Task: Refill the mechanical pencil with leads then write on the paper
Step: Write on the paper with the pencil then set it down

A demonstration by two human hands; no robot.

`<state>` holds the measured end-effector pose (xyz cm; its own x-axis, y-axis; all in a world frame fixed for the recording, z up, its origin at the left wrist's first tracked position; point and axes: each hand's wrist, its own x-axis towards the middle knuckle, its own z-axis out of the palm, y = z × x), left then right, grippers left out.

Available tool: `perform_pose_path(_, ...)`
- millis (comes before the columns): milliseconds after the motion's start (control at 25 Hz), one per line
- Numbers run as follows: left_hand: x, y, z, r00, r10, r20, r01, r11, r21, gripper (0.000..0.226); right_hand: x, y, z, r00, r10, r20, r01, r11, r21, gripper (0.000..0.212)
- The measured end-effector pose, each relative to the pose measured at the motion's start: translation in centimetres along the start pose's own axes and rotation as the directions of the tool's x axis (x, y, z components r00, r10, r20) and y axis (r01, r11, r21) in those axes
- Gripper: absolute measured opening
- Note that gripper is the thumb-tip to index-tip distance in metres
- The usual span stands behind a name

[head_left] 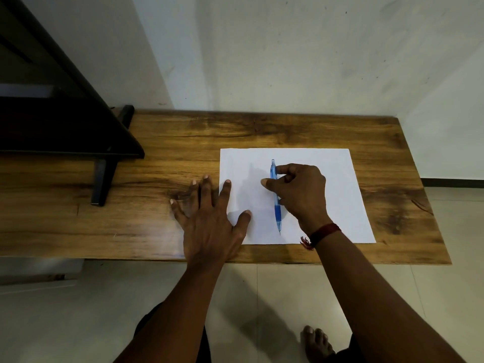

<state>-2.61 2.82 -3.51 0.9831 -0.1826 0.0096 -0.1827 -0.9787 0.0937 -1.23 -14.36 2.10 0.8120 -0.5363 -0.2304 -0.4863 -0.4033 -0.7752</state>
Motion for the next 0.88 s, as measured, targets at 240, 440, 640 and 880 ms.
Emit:
perform_pose_path(240,0.1,0.0,0.0,1.0,-0.001,0.006,0.0,1.0,0.005,0.083,1.1,0.6,1.2,0.997,-0.075,-0.018,0.068,0.966,-0.251,0.046)
perform_pose_path(440,0.1,0.0,-0.1,1.0,0.001,0.012,-0.001,1.0,0.007,0.083,1.6,1.0,1.1,0.997,-0.081,0.004,0.079,0.965,-0.248,0.041)
perform_pose_path(640,0.0,0.0,0.0,1.0,0.005,0.018,-0.005,1.0,0.013,0.084,1.6,1.1,1.5,0.995,-0.077,-0.06,0.059,0.964,-0.258,0.047)
perform_pose_path(880,0.0,0.0,0.1,1.0,0.006,0.024,-0.006,1.0,0.012,0.083,1.3,1.2,1.7,0.993,-0.088,-0.081,0.062,0.957,-0.282,0.047)
